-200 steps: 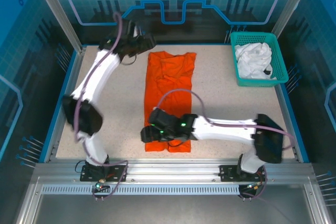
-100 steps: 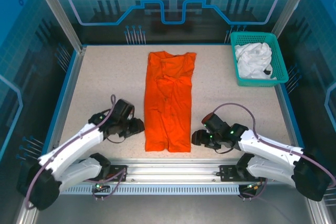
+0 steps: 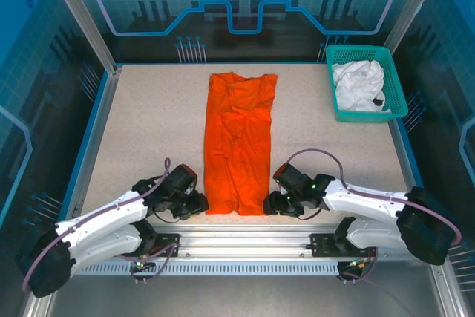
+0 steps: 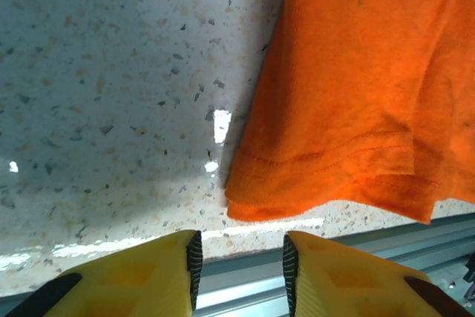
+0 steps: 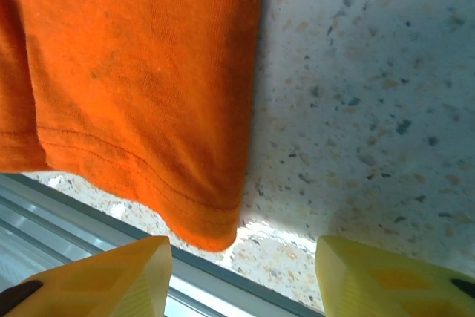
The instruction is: Fold and stack the t-shirts
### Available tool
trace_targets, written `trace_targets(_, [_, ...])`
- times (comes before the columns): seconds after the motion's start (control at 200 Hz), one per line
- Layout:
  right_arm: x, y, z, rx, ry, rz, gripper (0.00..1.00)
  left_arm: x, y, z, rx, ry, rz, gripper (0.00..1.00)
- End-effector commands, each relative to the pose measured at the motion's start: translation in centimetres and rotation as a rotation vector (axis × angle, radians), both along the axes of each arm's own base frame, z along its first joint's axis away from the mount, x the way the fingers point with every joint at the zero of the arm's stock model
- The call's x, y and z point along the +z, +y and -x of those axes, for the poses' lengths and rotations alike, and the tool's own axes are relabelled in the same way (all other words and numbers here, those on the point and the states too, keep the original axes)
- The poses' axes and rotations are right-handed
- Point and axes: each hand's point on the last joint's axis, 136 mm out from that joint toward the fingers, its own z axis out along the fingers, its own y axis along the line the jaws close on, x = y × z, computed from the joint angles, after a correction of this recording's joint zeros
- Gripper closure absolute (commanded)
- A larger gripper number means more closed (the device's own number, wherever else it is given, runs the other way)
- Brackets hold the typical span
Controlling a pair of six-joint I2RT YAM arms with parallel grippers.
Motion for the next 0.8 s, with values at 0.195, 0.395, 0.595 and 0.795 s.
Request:
trace_targets(0.195, [-0.5,1.6,-0.7,0.017,0.011,-0.014,0.48,-1.7,-2.1,-0.2,-0.016,0.031,0.073,0.63])
trace_targets(0.395, [-1.0,2.9,-0.7,0.041,0.037,-0.04,0.53,-2.3,-2.1,-0.2,-0.041,0.042,0.053,0.67])
trace_targets(0.595, [-1.3,2.6,-0.8,0.015,0.032,-0.026,0.61,-2.9,-0.9,-0.4,-0.07,0.021,-0.03,0.74])
trace_targets(0.795, [-0.6,2.8,-0.5,0.028,0.028,-0.03,0.55,-2.7,-0.5,-0.7,-0.08,-0.012,-0.052,0.71])
